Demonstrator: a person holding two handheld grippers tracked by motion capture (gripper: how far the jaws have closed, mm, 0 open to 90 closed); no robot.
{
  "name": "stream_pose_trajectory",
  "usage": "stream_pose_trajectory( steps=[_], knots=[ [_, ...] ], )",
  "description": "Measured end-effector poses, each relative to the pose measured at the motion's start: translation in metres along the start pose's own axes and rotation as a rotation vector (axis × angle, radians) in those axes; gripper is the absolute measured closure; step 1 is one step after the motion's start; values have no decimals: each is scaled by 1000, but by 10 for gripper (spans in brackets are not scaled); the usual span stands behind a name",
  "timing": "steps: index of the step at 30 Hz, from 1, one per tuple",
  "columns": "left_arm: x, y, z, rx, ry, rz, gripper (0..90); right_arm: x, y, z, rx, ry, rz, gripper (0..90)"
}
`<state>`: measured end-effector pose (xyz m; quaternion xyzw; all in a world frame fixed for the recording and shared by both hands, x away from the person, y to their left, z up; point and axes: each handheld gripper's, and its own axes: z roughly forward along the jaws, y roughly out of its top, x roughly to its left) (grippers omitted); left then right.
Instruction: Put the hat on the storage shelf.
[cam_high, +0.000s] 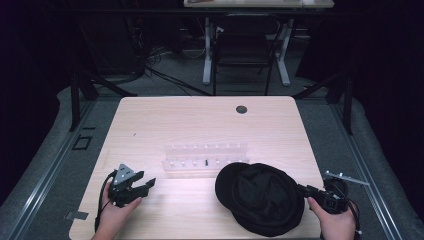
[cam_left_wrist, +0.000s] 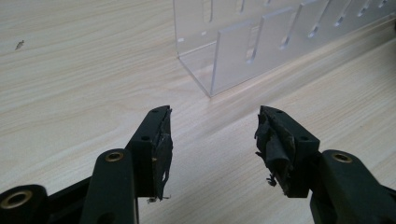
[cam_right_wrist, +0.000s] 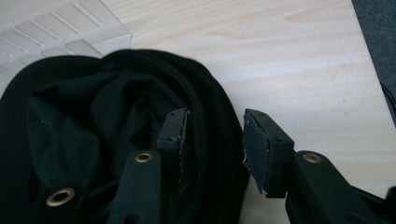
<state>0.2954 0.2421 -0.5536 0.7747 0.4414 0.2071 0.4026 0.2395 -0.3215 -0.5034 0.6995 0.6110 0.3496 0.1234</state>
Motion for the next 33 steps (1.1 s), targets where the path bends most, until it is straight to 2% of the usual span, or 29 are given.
stream_pose_trajectory(
  steps=[5, 6, 11, 12, 13, 14, 15, 16, 18, 22, 23, 25, 27, 28, 33],
  knots=[
    [-1, 0, 1, 4, 1, 3, 456, -4, -8, -4, 17, -7, 11, 605],
    [-1, 0, 2, 3, 1, 3, 456, -6, -12, -4, 22, -15, 25, 614],
    [-2, 0, 1, 3, 2, 5, 456, -10, -22, -2, 61, -9, 18, 636],
    [-2, 0, 2, 6, 4, 3, 456, -10, -24, 0, 61, -3, 26, 652],
    [-2, -1, 2, 6, 5, 2, 456, -11, -24, 0, 85, -15, 17, 683],
    [-2, -1, 2, 6, 5, 2, 456, -12, -25, 2, 83, 1, 30, 720],
    [-2, 0, 2, 6, 4, 3, 457, -13, -25, 3, 94, -2, 32, 758],
    [-2, 0, 2, 4, 4, 4, 457, -14, -25, 6, 88, 24, 48, 799],
    [-2, 0, 2, 5, 4, 6, 457, -17, -24, 8, 85, 41, 63, 852],
    [-2, 0, 2, 7, 4, 6, 458, -21, -21, 11, 79, 57, 74, 872],
    [-2, 0, 2, 7, 3, 5, 458, -21, -21, 13, 55, 70, 87, 874],
    [-2, 0, 2, 6, 3, 4, 459, -25, -13, 13, 76, 43, 56, 875],
    [-2, 0, 2, 4, 4, 5, 458, -26, -11, 15, 63, 45, 58, 875],
    [-2, 0, 2, 4, 4, 5, 458, -27, -8, 15, 70, 37, 48, 875],
    [-2, -1, 3, 9, 5, 7, 459, -31, 2, 22, 67, 22, 58, 874]
  ],
)
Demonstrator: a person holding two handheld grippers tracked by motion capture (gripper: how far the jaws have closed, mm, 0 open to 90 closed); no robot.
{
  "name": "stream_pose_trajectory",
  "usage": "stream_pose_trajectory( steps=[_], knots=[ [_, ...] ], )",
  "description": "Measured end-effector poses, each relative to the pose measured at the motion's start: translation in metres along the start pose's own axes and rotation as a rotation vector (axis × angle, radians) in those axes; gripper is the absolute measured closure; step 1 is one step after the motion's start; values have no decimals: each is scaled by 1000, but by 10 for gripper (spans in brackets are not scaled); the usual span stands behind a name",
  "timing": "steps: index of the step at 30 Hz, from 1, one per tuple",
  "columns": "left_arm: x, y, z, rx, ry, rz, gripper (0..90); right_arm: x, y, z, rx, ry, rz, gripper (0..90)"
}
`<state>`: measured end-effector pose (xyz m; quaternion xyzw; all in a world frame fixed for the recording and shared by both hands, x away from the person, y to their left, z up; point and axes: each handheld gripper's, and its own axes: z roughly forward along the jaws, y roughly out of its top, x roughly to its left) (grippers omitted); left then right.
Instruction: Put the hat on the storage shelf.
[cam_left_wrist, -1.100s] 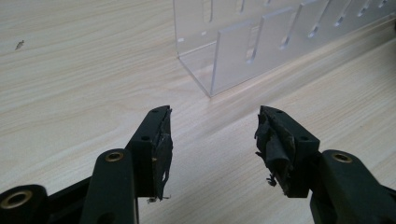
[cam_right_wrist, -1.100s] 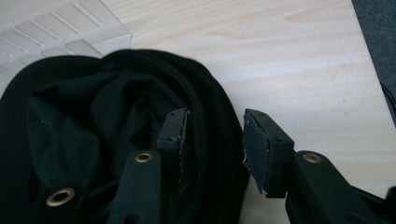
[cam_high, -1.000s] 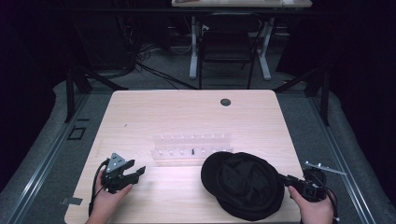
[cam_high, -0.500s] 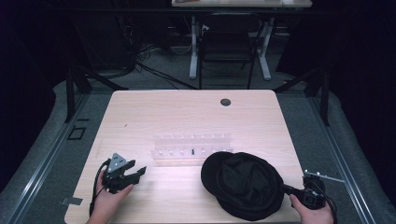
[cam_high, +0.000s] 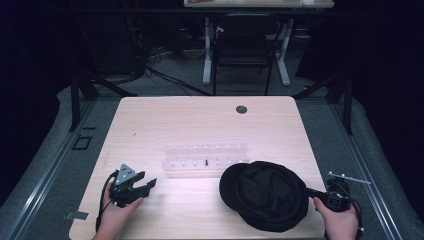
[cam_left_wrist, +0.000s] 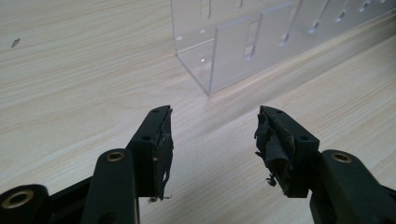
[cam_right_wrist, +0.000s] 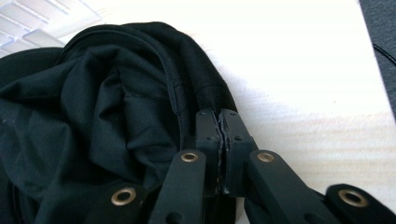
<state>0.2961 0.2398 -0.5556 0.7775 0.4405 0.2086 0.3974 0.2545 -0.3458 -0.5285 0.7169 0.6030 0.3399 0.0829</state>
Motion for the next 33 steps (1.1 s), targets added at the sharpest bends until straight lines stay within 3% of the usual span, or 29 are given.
stream_pose_trajectory(
  steps=[6, 7, 8, 9, 11, 12, 13, 17, 24, 27, 29, 31, 33],
  knots=[
    [0, 0, 0, 1, 1, 0, 459, -4, 10, 3, 21, -5, -9, 871],
    [0, 0, 0, -1, 0, -1, 459, -8, 15, -1, 73, -46, -59, 869],
    [0, 0, 0, -1, 0, -1, 459, -8, 15, -1, 73, -46, -59, 869],
    [0, 0, 0, -2, 0, -1, 459, -6, 14, 4, 42, -4, -3, 863],
    [0, 0, 0, 0, 0, -1, 459, -7, 16, 4, 59, 3, -8, 851],
    [0, 0, 0, 0, -1, -2, 459, -8, 17, 2, 90, -19, -30, 845],
    [0, 0, 0, 0, 0, -1, 459, -7, 17, 4, 78, 5, -11, 841],
    [0, 0, 0, -2, 0, -1, 459, -7, 18, 3, 108, 2, -19, 832],
    [0, 0, 0, -3, 1, -1, 459, -5, 19, 1, 198, -33, -51, 812],
    [0, 0, 0, -3, 1, -2, 459, -7, 19, 2, 216, 3, -28, 811],
    [0, 0, 0, -4, 2, -1, 459, -8, 20, 1, 240, -20, -42, 811],
    [0, 0, 0, -4, 1, -1, 460, -9, 20, 3, 240, 19, -8, 808],
    [-1, 0, 0, -3, 2, -1, 459, -11, 22, 5, 293, 0, -15, 802]
  ],
)
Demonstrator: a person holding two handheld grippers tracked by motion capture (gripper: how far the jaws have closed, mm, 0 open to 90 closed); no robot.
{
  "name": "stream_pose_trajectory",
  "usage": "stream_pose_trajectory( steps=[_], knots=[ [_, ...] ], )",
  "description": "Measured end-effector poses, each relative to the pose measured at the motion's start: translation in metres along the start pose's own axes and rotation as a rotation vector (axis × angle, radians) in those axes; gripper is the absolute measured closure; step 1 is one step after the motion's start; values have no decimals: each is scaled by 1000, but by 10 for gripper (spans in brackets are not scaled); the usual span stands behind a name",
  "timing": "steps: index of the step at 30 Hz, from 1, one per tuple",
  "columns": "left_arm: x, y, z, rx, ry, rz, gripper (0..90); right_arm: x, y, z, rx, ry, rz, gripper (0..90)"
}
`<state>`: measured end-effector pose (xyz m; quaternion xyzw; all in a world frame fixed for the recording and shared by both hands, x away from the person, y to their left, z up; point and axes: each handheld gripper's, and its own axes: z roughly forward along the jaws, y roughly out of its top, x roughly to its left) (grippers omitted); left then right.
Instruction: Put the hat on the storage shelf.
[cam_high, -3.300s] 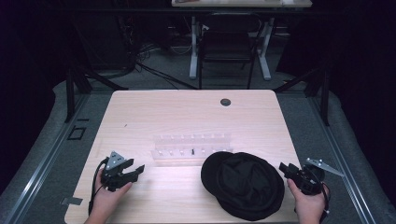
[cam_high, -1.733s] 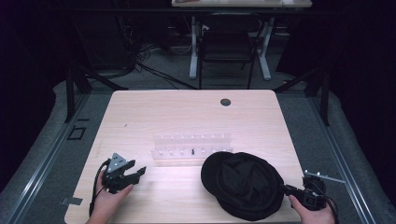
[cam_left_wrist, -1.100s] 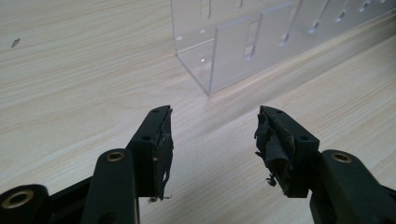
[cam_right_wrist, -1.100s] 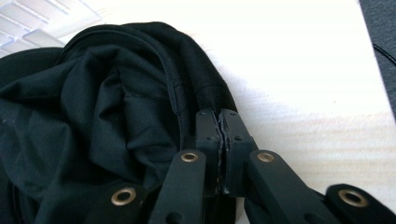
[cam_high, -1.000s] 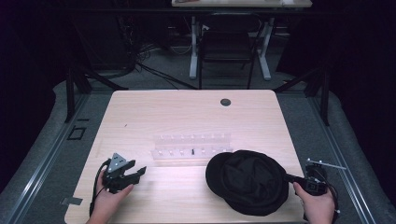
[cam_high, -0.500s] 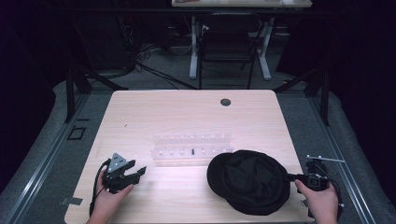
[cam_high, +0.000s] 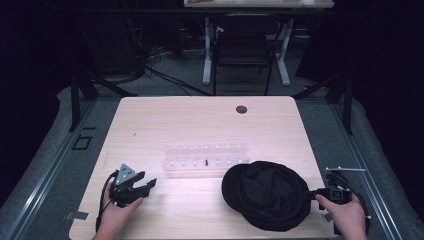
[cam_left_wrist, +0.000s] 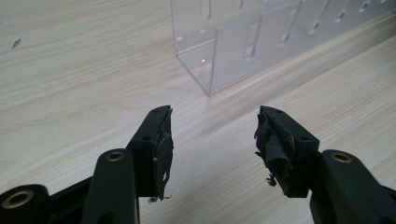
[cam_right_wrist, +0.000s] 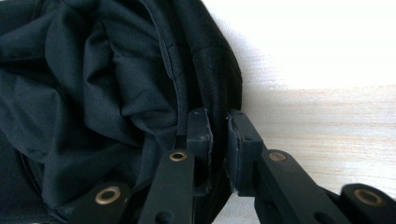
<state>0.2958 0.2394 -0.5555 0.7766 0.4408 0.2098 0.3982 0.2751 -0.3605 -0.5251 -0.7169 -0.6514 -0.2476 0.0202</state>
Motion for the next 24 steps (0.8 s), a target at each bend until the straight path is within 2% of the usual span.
stream_pose_trajectory(
  steps=[1, 2, 4, 5, 6, 14, 15, 16, 17, 18, 21, 22, 23, 24],
  knots=[
    [0, 0, 0, 0, 0, 0, 459, 0, 0, 0, 0, 0, 0, 802],
    [0, 0, 0, 0, -1, 1, 459, 0, 1, 5, 2, 33, 15, 802],
    [0, 0, 0, 1, -1, 2, 459, 0, 3, 7, 20, 30, 16, 804],
    [0, 0, 0, 2, -1, 2, 460, -1, 5, 6, 48, 1, 2, 804],
    [0, 0, 0, 2, 0, 2, 459, -1, 5, 9, 32, 34, 20, 804],
    [0, 0, 0, 2, 1, 1, 460, -4, 10, 11, 87, 49, 32, 808],
    [0, 0, 0, 2, 1, 1, 459, -4, 11, 10, 105, 18, 29, 810],
    [0, 0, 1, 3, 0, 1, 460, -5, 11, 12, 105, 60, 39, 818],
    [0, 0, 1, 3, 0, 1, 460, -5, 11, 13, 102, 62, 53, 822],
    [0, 0, 1, 5, 1, 3, 459, -7, 12, 13, 118, 72, 40, 826],
    [0, 0, 1, 3, 2, 1, 460, -7, 13, 14, 123, 76, 49, 820],
    [0, 0, 1, 3, 2, 0, 460, -7, 14, 13, 140, 51, 40, 815],
    [0, 0, 1, 5, 1, -2, 460, -8, 15, 13, 149, 72, 38, 814],
    [0, 0, 1, 5, 2, -2, 460, -5, 14, 14, 129, 60, 64, 814]
  ],
)
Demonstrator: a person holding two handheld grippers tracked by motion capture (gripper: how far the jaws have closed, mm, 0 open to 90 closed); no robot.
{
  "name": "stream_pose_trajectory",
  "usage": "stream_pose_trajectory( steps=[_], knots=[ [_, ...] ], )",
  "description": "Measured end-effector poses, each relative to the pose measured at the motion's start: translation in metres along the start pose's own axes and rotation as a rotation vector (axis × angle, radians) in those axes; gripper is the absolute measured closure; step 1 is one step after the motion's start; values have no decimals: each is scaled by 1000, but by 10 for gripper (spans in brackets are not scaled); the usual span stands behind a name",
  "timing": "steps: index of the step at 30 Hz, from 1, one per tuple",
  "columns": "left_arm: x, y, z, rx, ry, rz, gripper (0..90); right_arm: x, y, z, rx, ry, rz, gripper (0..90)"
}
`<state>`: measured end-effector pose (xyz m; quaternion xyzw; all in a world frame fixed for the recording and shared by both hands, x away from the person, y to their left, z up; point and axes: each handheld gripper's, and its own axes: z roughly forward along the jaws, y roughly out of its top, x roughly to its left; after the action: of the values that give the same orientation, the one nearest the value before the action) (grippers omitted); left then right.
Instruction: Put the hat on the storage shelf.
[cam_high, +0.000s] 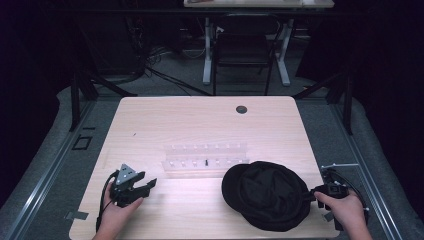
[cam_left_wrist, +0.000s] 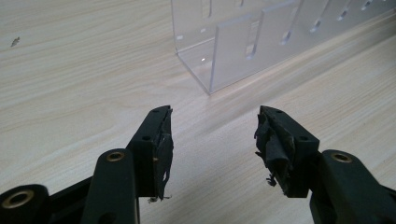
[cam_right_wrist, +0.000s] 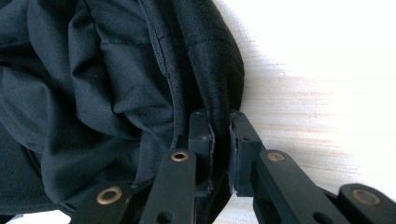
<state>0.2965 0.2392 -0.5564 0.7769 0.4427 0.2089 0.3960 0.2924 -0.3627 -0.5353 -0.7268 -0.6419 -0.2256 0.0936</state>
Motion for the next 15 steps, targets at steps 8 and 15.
stream_pose_trajectory(
  steps=[8, 15],
  knots=[
    [0, 0, 0, -1, 0, 3, 459, 0, 2, 0, 39, 12, -20, 837],
    [0, 0, 0, -2, 1, 0, 460, -2, 2, 0, 46, 38, -16, 863]
  ],
)
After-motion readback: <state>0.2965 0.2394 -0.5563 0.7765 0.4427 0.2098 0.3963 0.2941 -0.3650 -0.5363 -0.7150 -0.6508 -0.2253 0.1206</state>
